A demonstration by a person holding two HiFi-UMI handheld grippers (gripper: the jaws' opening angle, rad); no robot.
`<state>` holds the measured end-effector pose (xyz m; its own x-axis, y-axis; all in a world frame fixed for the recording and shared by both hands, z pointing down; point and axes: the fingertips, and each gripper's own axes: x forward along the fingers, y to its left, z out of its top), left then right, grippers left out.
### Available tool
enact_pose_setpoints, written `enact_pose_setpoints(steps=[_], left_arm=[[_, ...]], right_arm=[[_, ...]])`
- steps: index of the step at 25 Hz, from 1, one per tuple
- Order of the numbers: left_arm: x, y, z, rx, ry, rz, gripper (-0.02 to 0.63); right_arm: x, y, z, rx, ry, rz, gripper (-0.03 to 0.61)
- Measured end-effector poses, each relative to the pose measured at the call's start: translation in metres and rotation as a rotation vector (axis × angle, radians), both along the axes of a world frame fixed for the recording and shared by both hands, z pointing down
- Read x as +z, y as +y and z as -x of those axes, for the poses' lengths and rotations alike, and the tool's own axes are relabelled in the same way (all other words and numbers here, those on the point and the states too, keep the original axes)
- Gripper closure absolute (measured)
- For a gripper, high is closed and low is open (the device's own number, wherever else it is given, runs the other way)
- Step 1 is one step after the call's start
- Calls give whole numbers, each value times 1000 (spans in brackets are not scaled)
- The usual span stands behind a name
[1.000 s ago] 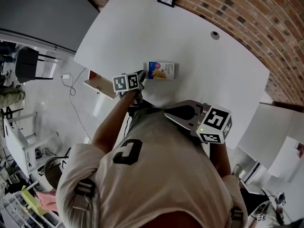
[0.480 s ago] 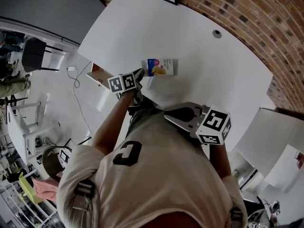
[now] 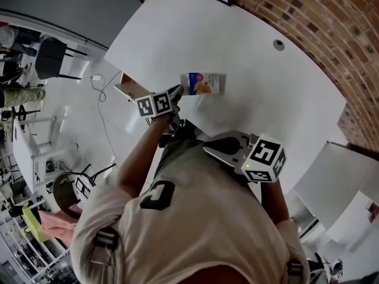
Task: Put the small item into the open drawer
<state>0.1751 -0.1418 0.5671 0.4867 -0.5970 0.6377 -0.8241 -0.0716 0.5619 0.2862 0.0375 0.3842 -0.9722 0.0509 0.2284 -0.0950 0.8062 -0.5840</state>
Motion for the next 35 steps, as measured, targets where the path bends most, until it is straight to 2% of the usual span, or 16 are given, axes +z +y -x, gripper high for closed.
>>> enact_pose_setpoints(steps=[8,20,32,35], left_arm=[[-4,-6,15,17,54,-16,612],[-1,-15,51,75,164,-23,611],[-2,1,104,52,272,-19,612],[-4,5,113,63,279,-27,612]], right_arm=[[-2,-6,25,21,34,-3,573],[-4,-11,95,59,136,-22,574],[0,5,159,50,188,-2,574],[-1,10,171,52,204,-10,574]])
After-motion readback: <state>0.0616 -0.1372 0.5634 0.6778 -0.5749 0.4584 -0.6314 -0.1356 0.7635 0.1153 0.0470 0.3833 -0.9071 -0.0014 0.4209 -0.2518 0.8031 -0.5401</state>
